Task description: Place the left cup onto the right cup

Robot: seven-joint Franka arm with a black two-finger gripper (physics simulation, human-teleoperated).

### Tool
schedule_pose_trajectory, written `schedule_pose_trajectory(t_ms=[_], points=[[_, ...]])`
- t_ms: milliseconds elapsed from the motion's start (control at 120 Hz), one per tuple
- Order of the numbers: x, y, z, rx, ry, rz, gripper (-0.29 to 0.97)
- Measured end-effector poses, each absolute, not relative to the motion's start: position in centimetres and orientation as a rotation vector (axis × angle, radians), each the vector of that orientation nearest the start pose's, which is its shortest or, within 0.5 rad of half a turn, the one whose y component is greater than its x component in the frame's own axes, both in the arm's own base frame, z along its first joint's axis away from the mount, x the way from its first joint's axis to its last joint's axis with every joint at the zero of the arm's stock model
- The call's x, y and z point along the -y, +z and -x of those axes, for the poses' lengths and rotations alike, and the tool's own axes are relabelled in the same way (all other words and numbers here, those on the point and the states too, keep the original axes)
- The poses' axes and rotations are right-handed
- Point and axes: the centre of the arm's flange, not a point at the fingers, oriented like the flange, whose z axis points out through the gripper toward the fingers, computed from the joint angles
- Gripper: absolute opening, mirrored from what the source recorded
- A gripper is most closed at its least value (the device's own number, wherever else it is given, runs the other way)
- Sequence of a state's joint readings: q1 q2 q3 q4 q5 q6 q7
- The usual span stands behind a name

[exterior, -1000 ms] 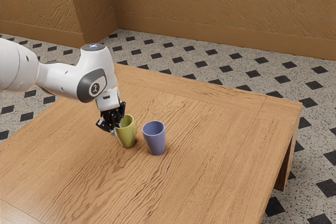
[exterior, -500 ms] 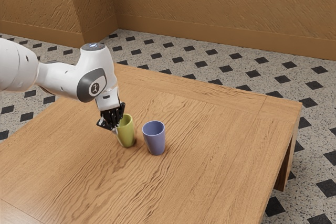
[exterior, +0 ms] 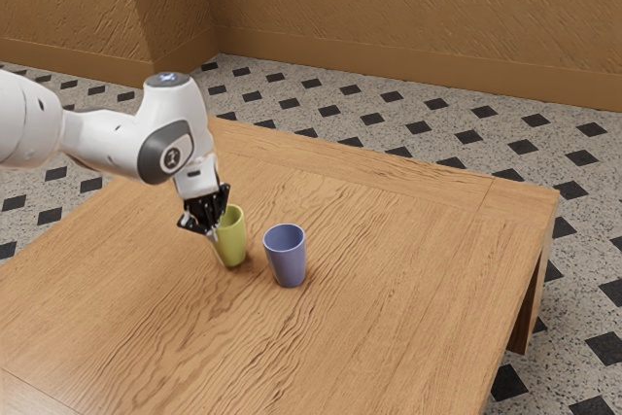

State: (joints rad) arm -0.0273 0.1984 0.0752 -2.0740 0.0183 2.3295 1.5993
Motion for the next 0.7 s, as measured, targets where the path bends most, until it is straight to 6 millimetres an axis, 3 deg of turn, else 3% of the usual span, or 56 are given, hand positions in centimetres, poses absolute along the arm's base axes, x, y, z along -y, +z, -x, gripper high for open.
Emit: schedule_pose_trajectory(t_ms=[700], points=[[-1.8,40.8,-57.3,-2.156,-0.128,2.113,-0.11]])
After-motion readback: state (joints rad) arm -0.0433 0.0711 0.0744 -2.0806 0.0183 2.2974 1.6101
